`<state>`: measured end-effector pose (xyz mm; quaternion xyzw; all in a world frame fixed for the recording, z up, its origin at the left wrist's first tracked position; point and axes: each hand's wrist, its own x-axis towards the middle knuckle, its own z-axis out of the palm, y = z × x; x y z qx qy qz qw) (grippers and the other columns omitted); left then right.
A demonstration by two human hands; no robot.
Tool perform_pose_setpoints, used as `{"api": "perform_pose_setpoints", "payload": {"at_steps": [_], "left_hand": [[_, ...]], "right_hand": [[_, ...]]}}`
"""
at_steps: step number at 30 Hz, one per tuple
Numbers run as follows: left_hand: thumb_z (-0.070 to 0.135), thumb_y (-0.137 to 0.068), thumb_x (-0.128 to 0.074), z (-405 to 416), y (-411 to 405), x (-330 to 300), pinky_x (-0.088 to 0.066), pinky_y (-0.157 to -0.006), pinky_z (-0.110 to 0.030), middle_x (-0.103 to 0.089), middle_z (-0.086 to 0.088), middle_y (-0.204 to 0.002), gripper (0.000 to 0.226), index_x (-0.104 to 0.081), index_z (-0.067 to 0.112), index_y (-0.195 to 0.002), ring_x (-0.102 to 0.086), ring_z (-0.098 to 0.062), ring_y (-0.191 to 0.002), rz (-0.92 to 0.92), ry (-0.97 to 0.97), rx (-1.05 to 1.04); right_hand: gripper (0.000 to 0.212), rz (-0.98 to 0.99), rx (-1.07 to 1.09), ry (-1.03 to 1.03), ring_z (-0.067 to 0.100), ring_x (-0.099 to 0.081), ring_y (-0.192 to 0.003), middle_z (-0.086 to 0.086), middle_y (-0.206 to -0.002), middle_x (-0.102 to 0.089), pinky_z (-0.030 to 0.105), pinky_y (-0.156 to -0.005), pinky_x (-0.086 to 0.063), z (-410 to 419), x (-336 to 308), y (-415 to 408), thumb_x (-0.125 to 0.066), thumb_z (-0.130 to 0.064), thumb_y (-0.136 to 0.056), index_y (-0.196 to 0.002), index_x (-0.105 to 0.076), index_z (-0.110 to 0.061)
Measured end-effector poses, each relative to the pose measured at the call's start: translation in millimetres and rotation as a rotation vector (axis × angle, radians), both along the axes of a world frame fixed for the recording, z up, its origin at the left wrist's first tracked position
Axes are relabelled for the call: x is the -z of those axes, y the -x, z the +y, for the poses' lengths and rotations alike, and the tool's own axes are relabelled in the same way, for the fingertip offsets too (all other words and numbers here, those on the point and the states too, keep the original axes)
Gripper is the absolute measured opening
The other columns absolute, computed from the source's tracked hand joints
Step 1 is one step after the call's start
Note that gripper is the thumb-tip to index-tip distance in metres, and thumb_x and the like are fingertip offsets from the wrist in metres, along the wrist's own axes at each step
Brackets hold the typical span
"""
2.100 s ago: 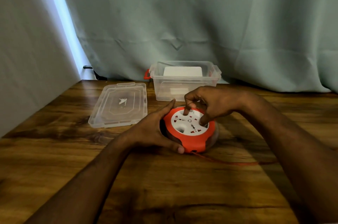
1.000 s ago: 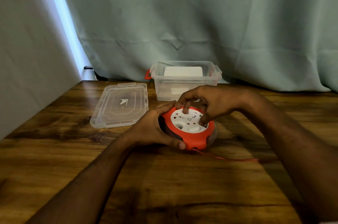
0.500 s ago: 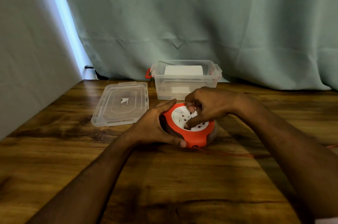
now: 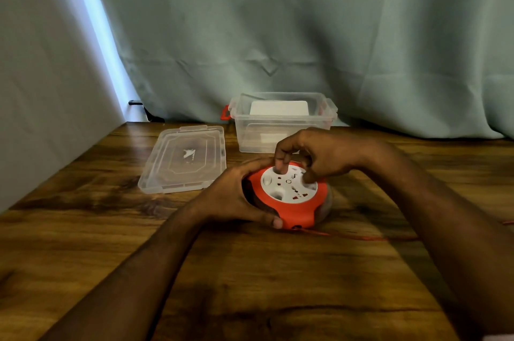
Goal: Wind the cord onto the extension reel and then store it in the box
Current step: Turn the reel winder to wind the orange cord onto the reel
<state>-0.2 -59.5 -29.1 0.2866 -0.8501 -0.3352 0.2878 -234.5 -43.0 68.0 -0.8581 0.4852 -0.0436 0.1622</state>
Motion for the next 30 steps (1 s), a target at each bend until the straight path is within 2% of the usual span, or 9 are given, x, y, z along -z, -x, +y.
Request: {"api": "perform_pose_setpoints", "payload": {"at_steps": [2, 5, 9, 12, 15, 18, 21, 28, 30], "left_hand": [[0.038, -0.057, -0.101, 0.1, -0.2, 0.0, -0.053, -0.093, -0.013, -0.061, 0.031, -0.136, 0.096, -0.047, 0.065, -0.133, -0.06, 0.005, -0.125, 0.011, 0.0, 0.001], [0.042, -0.056, -0.1, 1.6, -1.2, -0.9, -0.053, -0.092, -0.012, -0.061, 0.03, -0.135, 0.096, -0.048, 0.065, -0.133, -0.06, 0.004, -0.124, 0.045, -0.001, -0.012], [0.038, -0.056, -0.102, 1.5, -2.5, 1.3, -0.056, -0.094, -0.02, -0.06, 0.025, -0.139, 0.106, -0.044, 0.053, -0.144, -0.06, 0.0, -0.127, 0.07, -0.028, -0.02], [0.038, -0.055, -0.102, -0.4, -5.0, 4.0, -0.056, -0.096, -0.021, -0.057, 0.027, -0.139, 0.114, -0.04, 0.045, -0.15, -0.058, 0.002, -0.127, 0.063, -0.04, -0.03], [0.044, -0.052, -0.101, -1.4, -5.5, 3.7, -0.054, -0.101, -0.021, -0.054, 0.028, -0.141, 0.12, -0.035, 0.045, -0.153, -0.055, 0.007, -0.127, 0.047, -0.041, -0.051], [0.046, -0.051, -0.1, -1.5, -5.0, 3.4, -0.054, -0.103, -0.024, -0.052, 0.026, -0.143, 0.121, -0.035, 0.045, -0.153, -0.055, 0.006, -0.128, 0.049, -0.051, -0.051], [0.045, -0.05, -0.101, -2.2, -5.5, 3.5, -0.054, -0.104, -0.027, -0.052, 0.022, -0.146, 0.124, -0.035, 0.044, -0.155, -0.055, 0.001, -0.131, 0.066, -0.063, -0.042], [0.045, -0.05, -0.102, -3.7, -5.6, 3.0, -0.055, -0.103, -0.027, -0.053, 0.02, -0.146, 0.126, -0.033, 0.044, -0.156, -0.056, -0.001, -0.132, 0.075, -0.066, -0.015], [0.046, -0.051, -0.101, -4.3, -5.5, 3.4, -0.056, -0.102, -0.027, -0.054, 0.021, -0.146, 0.126, -0.033, 0.044, -0.156, -0.057, -0.001, -0.131, 0.078, -0.064, -0.013]], "right_hand": [[0.054, -0.005, 0.003, -0.015, -0.027, -0.054, -0.081, -0.017, -0.121, -0.066, -0.002, -0.054, -0.042, -2.0, 0.4, 1.6, -0.087, -0.001, -0.076, -0.116, -0.069, -0.031], [0.062, 0.025, -0.002, -0.033, -0.008, -0.06, -0.077, -0.025, -0.113, -0.062, 0.003, -0.054, -0.046, -2.4, 0.7, 3.1, -0.087, -0.003, -0.077, -0.126, -0.064, -0.035], [0.068, 0.028, 0.041, -0.063, -0.009, -0.063, -0.084, -0.036, -0.101, -0.063, 0.004, -0.051, -0.046, -1.8, 2.4, 2.8, -0.087, -0.005, -0.078, -0.128, -0.055, -0.038], [0.072, 0.023, 0.058, -0.057, -0.016, -0.061, -0.074, -0.022, -0.118, -0.07, 0.01, -0.053, -0.047, -2.1, 1.8, 1.8, -0.092, -0.016, -0.075, -0.122, -0.042, -0.041], [0.076, 0.06, 0.07, -0.019, 0.0, -0.063, -0.085, -0.011, -0.113, -0.069, 0.022, -0.064, -0.05, 0.1, 1.9, 0.9, -0.094, -0.035, -0.072, -0.12, -0.036, -0.041], [0.068, 0.088, 0.084, 0.026, 0.01, -0.065, -0.093, -0.01, -0.102, -0.067, 0.029, -0.068, -0.058, 1.5, 3.5, -1.3, -0.092, -0.049, -0.071, -0.116, -0.043, -0.037], [0.053, 0.098, 0.083, 0.067, 0.006, -0.063, -0.085, -0.015, -0.091, -0.062, 0.024, -0.061, -0.051, 2.4, 4.4, -5.2, -0.089, -0.057, -0.07, -0.101, -0.052, -0.035], [0.045, 0.104, 0.056, 0.119, 0.009, -0.068, -0.084, -0.011, -0.09, -0.068, 0.03, -0.062, -0.058, 6.6, 6.0, -9.6, -0.084, -0.061, -0.074, -0.083, -0.063, -0.022], [0.041, 0.112, 0.068, 0.118, 0.008, -0.071, -0.082, -0.01, -0.086, -0.07, 0.024, -0.058, -0.054, 6.4, 7.8, -12.7, -0.081, -0.06, -0.078, -0.076, -0.062, -0.023]]}}
